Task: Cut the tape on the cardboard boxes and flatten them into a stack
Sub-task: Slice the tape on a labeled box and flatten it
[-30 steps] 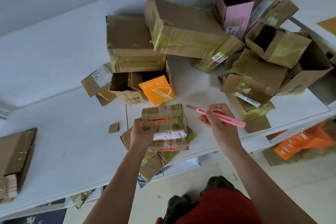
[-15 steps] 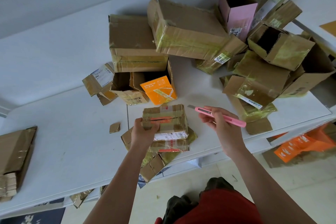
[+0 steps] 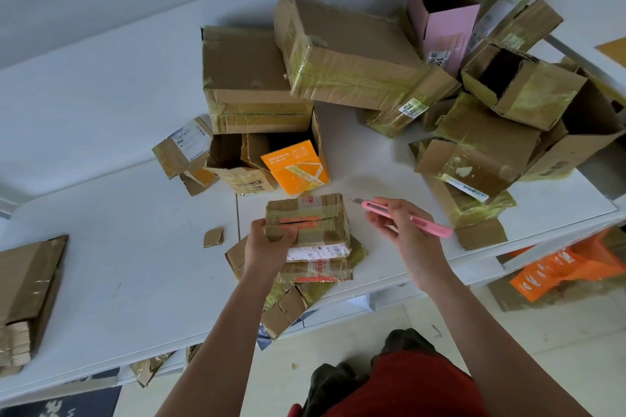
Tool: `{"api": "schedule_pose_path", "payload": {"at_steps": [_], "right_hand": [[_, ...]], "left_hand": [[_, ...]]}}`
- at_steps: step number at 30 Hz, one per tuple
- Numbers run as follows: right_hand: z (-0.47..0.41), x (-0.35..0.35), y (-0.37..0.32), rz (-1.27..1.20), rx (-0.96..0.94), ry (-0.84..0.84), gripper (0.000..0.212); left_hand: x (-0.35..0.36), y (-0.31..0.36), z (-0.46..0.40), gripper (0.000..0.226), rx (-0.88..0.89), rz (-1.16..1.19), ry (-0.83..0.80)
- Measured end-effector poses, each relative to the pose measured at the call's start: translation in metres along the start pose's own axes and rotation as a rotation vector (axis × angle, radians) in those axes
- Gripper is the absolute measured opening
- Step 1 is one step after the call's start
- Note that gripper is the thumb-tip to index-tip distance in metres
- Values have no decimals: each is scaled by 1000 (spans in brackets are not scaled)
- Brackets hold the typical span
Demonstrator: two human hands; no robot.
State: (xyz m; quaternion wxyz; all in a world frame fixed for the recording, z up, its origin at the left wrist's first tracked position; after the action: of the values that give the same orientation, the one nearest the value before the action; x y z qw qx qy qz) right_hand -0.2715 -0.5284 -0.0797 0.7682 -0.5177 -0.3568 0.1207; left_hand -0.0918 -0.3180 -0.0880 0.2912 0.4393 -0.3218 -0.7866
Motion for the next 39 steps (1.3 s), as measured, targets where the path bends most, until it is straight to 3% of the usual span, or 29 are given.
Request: {"api": "schedule_pose_path", "payload": {"at_steps": [7,23,39], "right_hand": [[-8,13,19,96,-44,8,2],[-8,17,28,209,-151,51,8],[1,29,19,509,-322,-63,14]], "left_hand": [[0,-1,0,49,-1,3,2],[0,2,2,44,29,-77,44],[0,8,8,37,68,-65,74]]}}
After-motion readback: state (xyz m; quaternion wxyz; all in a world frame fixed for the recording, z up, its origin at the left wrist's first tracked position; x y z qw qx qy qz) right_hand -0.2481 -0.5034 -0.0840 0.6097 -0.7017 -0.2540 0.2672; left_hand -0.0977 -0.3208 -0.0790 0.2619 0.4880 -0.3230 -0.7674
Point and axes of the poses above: each hand's wrist, its own z-axis away from the middle knuckle, its own x-axis out of the palm, y = z × x, the point moved 10 cm from there along -z, towards the middle knuckle, and after that the axes turned 1 degree about -y, right-handed, at the moved point
